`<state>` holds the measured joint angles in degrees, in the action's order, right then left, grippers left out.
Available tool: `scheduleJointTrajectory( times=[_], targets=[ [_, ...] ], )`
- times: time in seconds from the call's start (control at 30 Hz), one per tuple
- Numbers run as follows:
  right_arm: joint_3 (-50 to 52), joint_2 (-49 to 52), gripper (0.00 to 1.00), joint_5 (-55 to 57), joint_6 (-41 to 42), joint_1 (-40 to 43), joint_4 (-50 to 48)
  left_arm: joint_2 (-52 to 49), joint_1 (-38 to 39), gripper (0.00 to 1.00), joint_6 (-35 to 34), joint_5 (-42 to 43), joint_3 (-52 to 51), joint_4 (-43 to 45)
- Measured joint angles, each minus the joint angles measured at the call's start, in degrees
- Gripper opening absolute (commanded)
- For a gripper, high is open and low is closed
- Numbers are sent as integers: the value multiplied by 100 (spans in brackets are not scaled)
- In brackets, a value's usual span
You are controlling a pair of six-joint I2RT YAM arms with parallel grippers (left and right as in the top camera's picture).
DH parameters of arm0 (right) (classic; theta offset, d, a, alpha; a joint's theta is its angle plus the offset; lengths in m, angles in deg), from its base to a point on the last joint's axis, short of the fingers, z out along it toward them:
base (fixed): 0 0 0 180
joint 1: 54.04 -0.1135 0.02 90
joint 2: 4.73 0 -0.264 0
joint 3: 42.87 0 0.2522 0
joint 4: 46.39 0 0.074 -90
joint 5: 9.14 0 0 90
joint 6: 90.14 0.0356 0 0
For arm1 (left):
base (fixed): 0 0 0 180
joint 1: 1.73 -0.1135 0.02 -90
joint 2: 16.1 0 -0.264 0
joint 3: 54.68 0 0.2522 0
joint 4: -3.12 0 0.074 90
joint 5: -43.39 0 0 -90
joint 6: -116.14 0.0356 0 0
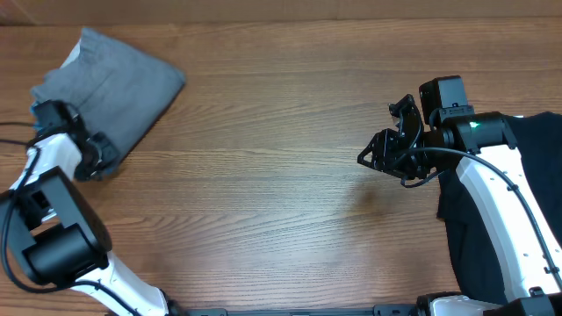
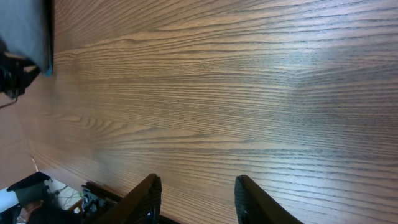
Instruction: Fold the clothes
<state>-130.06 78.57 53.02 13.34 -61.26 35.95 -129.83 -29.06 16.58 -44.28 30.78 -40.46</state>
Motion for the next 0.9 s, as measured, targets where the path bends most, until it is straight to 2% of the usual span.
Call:
scheduleJointTrajectory(
  times=[0.27,0.4,0.5,0.6,0.77,0.9],
  targets=[
    [0,0,42,0,2,0,-4,-122,1086,5,-662,339,-11,697],
    [0,0,42,2,0,0,-2,-136,1292,13,-844,385,-11,737],
    [0,0,42,2,0,0,-4,-136,1290,27,-901,514,20,640],
    [0,0,44,4,2,0,-4,-138,1300,33,-807,684,284,-24],
    [-11,-15,49,105,-2,0,-435,-83,1340,48,-267,455,1106,-2315],
    [-278,-291,52,393,-20,0,-706,522,1390,50,275,197,2114,-3556]
  ],
)
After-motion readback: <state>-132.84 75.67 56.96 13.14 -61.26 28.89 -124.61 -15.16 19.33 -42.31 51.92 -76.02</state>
